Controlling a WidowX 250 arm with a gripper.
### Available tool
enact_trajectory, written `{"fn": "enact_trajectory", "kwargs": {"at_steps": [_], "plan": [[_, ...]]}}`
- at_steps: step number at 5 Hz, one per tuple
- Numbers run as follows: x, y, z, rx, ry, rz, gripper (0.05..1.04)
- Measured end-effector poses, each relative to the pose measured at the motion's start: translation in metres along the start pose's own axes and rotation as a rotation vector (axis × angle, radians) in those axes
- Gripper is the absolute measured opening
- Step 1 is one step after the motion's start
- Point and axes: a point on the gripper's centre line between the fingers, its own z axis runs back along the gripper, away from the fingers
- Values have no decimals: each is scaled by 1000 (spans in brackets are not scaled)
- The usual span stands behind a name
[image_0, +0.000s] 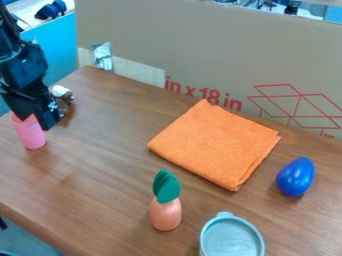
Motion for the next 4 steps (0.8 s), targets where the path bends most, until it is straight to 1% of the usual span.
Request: {"fn": "enact_trajectory", "kwargs": {"at_steps": [1,2,4], "plan": [[0,-2,-6,0,23,-10,1001],[-3,-4,-13,2,44,-9,941],[-8,-5,-16,1,48,-5,365]]}}
